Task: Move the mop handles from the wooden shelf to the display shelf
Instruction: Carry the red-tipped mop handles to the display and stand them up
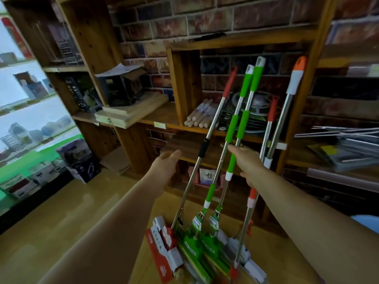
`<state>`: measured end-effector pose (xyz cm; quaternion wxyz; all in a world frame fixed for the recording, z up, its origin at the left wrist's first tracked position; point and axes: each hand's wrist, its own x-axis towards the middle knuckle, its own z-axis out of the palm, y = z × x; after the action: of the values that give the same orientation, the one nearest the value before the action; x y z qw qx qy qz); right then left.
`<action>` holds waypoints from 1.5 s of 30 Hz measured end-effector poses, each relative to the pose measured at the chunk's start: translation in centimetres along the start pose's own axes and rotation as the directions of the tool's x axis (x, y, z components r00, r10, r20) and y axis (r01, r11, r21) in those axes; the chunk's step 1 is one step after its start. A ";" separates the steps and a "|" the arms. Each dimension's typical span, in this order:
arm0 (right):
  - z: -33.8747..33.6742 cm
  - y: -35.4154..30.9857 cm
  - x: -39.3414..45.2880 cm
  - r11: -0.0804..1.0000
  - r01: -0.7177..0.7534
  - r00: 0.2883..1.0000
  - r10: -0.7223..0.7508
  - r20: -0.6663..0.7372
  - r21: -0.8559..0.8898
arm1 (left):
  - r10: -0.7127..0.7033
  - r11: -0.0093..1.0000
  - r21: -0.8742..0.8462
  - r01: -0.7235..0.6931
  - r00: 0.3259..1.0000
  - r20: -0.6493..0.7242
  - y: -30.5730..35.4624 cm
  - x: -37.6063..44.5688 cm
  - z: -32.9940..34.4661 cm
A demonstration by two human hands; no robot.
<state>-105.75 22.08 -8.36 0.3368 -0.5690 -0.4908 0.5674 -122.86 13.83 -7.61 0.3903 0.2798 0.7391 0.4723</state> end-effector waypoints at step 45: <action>7.7 -16.7 32.7 0.995 0.101 0.857 -0.097 -0.506 -0.019 | 0.327 0.819 0.226 -0.527 0.754 0.570 16.1 44.8 18.7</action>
<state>-120.28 56.41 -3.96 0.4846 -0.6708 -0.4114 0.3820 -130.53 64.23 -11.49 0.3889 0.6268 0.5997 0.3102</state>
